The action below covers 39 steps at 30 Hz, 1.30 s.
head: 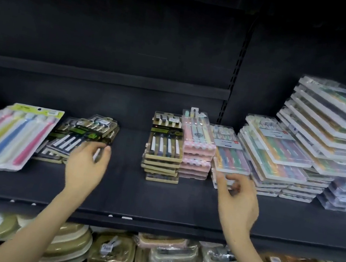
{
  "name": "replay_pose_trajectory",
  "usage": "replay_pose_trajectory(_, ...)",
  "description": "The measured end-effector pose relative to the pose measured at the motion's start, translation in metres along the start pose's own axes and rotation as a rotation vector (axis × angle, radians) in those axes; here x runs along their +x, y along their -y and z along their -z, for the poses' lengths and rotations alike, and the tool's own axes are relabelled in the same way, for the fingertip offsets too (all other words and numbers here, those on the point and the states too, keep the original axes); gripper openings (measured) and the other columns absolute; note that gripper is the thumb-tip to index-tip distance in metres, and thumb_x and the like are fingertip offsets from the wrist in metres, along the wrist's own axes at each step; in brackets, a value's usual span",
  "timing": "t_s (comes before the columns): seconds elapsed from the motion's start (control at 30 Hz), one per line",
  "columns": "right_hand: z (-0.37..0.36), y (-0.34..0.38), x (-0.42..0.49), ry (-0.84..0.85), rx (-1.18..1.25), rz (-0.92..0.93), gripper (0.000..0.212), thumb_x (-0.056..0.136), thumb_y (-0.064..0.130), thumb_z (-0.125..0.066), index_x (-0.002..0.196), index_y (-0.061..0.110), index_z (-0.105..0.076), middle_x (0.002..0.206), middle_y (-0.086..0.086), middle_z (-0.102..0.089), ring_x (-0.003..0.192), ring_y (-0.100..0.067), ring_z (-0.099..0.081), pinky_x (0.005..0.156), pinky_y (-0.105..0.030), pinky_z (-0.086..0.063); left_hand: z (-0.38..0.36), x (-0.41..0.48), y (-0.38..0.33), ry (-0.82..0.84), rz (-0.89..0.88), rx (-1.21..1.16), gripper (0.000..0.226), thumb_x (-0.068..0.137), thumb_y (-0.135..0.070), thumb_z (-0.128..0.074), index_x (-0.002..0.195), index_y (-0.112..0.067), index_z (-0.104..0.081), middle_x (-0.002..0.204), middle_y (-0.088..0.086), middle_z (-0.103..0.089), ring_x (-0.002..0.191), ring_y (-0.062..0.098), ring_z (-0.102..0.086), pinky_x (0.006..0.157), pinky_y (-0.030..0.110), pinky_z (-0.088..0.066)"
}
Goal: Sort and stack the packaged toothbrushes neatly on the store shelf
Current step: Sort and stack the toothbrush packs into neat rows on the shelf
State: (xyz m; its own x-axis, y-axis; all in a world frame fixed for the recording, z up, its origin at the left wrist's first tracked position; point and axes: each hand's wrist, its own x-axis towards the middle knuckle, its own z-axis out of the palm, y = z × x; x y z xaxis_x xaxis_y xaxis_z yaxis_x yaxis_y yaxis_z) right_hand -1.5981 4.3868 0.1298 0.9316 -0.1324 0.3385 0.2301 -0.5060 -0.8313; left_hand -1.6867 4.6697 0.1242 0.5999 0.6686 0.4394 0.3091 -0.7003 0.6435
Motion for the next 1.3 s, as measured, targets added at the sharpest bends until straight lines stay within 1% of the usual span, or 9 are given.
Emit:
replay_pose_trajectory(0.2,-0.087,0.077,-0.053,0.521,0.285,0.335,0.004,0.090,0.022,-0.064,0.094,0.022,-0.064,0.088,0.004,-0.059,0.079,-0.006,-0.056,0.068,-0.014,-0.046,0.029,0.037,0.080,0.048,0.119,0.258,0.045,0.089,-0.021,-0.065,0.123,0.007,-0.057,0.122,0.031,-0.056,0.110,0.047,-0.052,0.092,0.049,-0.041)
replay_pose_trajectory(0.37,-0.196,0.102,-0.061,0.875,0.154,0.095,0.049,0.096,0.035,-0.054,0.139,0.013,-0.046,0.135,-0.006,-0.052,0.118,-0.015,-0.054,0.098,-0.027,-0.046,0.028,0.062,0.102,0.178,0.144,0.182,0.047,0.089,-0.026,-0.064,0.125,0.004,-0.055,0.118,0.023,-0.062,0.109,0.038,-0.057,0.089,0.040,-0.043)
replay_pose_trajectory(0.5,-0.253,0.116,-0.059,0.839,0.253,-0.246,0.070,0.093,0.040,-0.058,0.147,0.005,-0.030,0.150,-0.010,-0.039,0.136,-0.023,-0.039,0.110,-0.032,-0.034,0.024,0.062,0.110,0.210,0.236,0.018,0.062,0.081,-0.027,-0.074,0.133,-0.002,-0.051,0.125,0.013,-0.061,0.118,0.030,-0.055,0.096,0.036,-0.042)
replay_pose_trajectory(0.6,-0.273,0.124,-0.063,0.785,0.340,-0.399,0.056,0.084,0.043,-0.070,0.125,0.009,-0.051,0.123,-0.002,-0.059,0.108,-0.018,-0.056,0.088,-0.025,-0.043,0.017,0.059,0.111,0.230,0.305,-0.046,0.065,0.080,-0.034,-0.075,0.134,-0.008,-0.051,0.129,0.008,-0.061,0.119,0.023,-0.056,0.092,0.028,-0.042)
replay_pose_trajectory(0.73,-0.277,0.125,-0.062,0.727,0.360,-0.524,0.047,0.074,0.038,-0.080,0.097,0.010,-0.050,0.098,-0.001,-0.056,0.081,-0.013,-0.055,0.067,-0.025,-0.045,0.008,0.050,0.099,0.261,0.197,0.085,0.057,0.077,-0.037,-0.075,0.129,-0.022,-0.059,0.122,-0.003,-0.065,0.113,0.017,-0.059,0.081,0.022,-0.040)
replay_pose_trajectory(0.9,-0.266,0.117,-0.062,0.729,0.309,-0.537,0.054,0.082,0.030,-0.074,0.120,-0.002,-0.053,0.112,-0.013,-0.062,0.077,-0.021,-0.062,0.063,-0.030,-0.052,0.017,0.046,0.102,0.329,0.235,0.013,0.058,0.078,-0.031,-0.076,0.131,-0.025,-0.055,0.125,-0.007,-0.063,0.118,0.012,-0.056,0.090,0.020,-0.038)
replay_pose_trajectory(1.1,-0.218,0.097,-0.053,0.632,0.410,-0.582,0.012,0.091,0.017,-0.065,0.092,0.005,-0.063,0.084,-0.006,-0.063,0.060,-0.016,-0.058,0.058,-0.028,-0.057,0.018,0.025,0.111,0.416,0.125,0.094,0.064,0.087,-0.042,-0.065,0.141,-0.015,-0.046,0.146,0.006,-0.044,0.136,0.021,-0.037,0.107,0.030,-0.032)
replay_pose_trajectory(1.2,-0.187,0.103,-0.047,0.631,0.528,-0.553,0.016,0.092,0.008,-0.063,0.078,0.011,-0.057,0.083,-0.008,-0.060,0.064,-0.016,-0.058,0.046,-0.020,-0.053,0.008,0.026,0.105,0.305,0.247,0.067,0.057,0.094,-0.048,-0.049,0.134,-0.007,-0.052,0.134,0.013,-0.056,0.126,0.029,-0.048,0.100,0.034,-0.037)
replay_pose_trajectory(1.3,-0.162,0.119,-0.051,0.698,0.592,-0.462,0.005,0.093,0.010,-0.061,0.094,0.006,-0.063,0.096,-0.014,-0.067,0.070,-0.018,-0.063,0.048,-0.020,-0.052,-0.007,0.034,0.092,0.269,0.301,0.204,0.065,0.088,-0.056,-0.054,0.115,0.002,-0.059,0.115,0.019,-0.063,0.110,0.036,-0.054,0.095,0.040,-0.039)
